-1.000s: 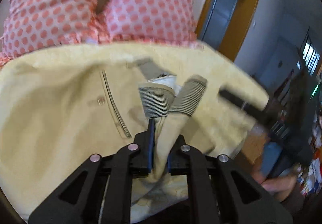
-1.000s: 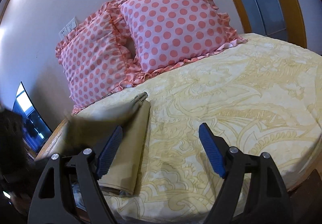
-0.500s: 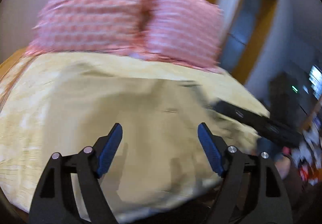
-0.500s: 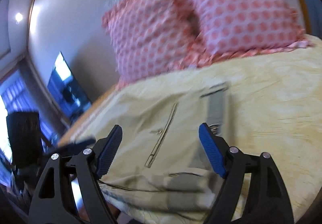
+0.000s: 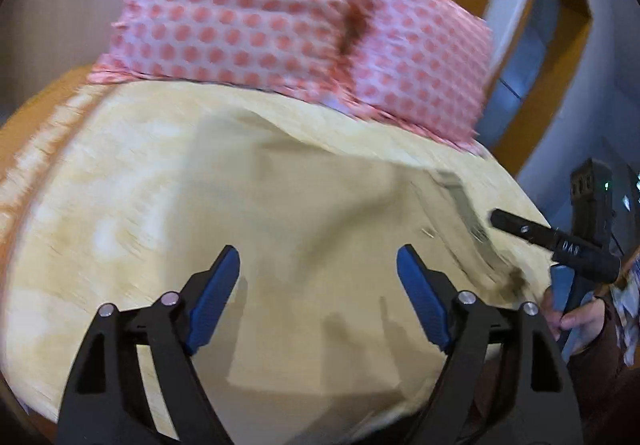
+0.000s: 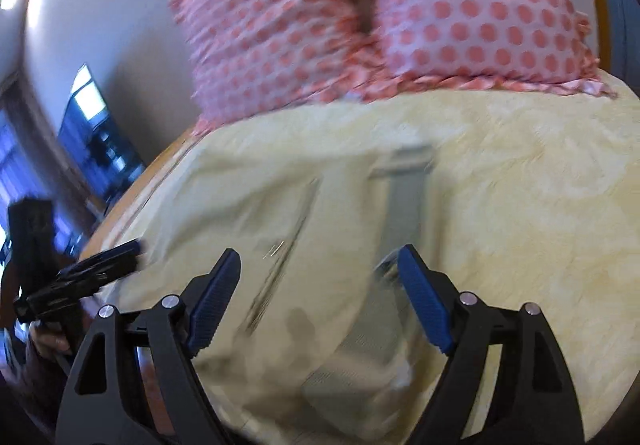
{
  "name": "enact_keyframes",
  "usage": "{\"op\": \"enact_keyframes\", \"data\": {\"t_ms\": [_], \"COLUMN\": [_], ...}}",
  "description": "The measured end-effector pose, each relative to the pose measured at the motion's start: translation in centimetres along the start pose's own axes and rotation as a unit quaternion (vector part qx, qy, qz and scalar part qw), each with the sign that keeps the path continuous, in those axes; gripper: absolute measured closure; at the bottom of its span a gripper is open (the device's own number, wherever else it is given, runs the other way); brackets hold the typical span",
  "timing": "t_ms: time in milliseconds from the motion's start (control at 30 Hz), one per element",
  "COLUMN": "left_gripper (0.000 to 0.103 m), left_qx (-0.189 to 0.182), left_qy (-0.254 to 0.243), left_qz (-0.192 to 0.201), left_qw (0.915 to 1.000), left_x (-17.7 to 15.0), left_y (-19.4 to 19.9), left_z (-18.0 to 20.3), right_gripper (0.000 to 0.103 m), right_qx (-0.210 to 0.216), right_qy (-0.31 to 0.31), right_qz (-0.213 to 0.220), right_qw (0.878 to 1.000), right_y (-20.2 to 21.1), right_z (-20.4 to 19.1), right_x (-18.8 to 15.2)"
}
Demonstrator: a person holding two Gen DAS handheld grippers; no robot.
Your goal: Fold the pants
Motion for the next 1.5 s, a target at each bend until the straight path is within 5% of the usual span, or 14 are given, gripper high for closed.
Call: {"op": "enact_keyframes", "data": {"t_ms": [200,367,467,567,633,700,767,867,1000,1167,1500], "left_gripper": [0.025,0.025,0.025,0.025,0.038,0.073,0.084,0.085,0.073,0.093,0.095], "left_qx": [-0.011,-0.066,-0.113,-0.151,-0.162,-0.17,-0.174,-0.167,-0.155,-0.145,-0.101], "left_qy": [0.065,0.103,0.124,0.136,0.148,0.166,0.18,0.17,0.164,0.144,0.13], "left_qz": [-0.059,-0.087,-0.088,-0.098,-0.106,-0.111,-0.115,-0.112,-0.117,-0.098,-0.061], "left_qw": [0.9961,0.9886,0.9818,0.9742,0.9698,0.965,0.9613,0.9647,0.9672,0.9739,0.9845], "left_x": [3.3,4.3,4.8,5.6,6.2,6.4,6.4,6.4,6.6,7.5,16.6], "left_y": [-3.0,-5.4,-5.9,-6.9,-7.6,-8.2,-8.6,-8.3,-8.7,-7.9,-12.5], "left_z": [-6.1,-7.9,-8.6,-8.6,-8.7,-9.1,-9.6,-9.4,-9.0,-8.2,-7.9], "right_gripper": [0.029,0.043,0.06,0.063,0.073,0.081,0.086,0.087,0.087,0.089,0.09], "right_qx": [0.02,0.05,0.065,0.094,0.091,0.09,0.099,0.086,0.069,0.112,0.067], "right_qy": [-0.068,-0.076,-0.081,-0.105,-0.097,-0.078,-0.068,-0.032,-0.003,-0.046,-0.039], "right_qz": [-0.064,-0.073,-0.067,-0.068,-0.064,-0.049,-0.04,-0.028,-0.039,-0.036,0.011], "right_qw": [0.995,0.993,0.992,0.988,0.989,0.992,0.992,0.995,0.997,0.992,0.997], "right_y": [-5.2,-6.1,-6.0,-6.1,-6.0,-5.2,-4.9,-4.2,-4.9,-4.3,-7.6], "right_z": [4.3,5.0,5.9,6.8,6.7,6.2,5.9,4.9,4.4,5.5,7.0], "right_x": [3.8,3.9,3.6,3.5,3.6,3.7,3.9,4.2,4.3,5.3,15.5]}}
Point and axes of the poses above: each gripper's, at about its wrist camera, not at the fingertips, and y roughly against the way its jaws point, z to its right, x to its top, the point moved 4 cm from there along -y, roughly the way its jaws point, and after that the axes turned 6 degrees about -z, right-handed, at the moved point
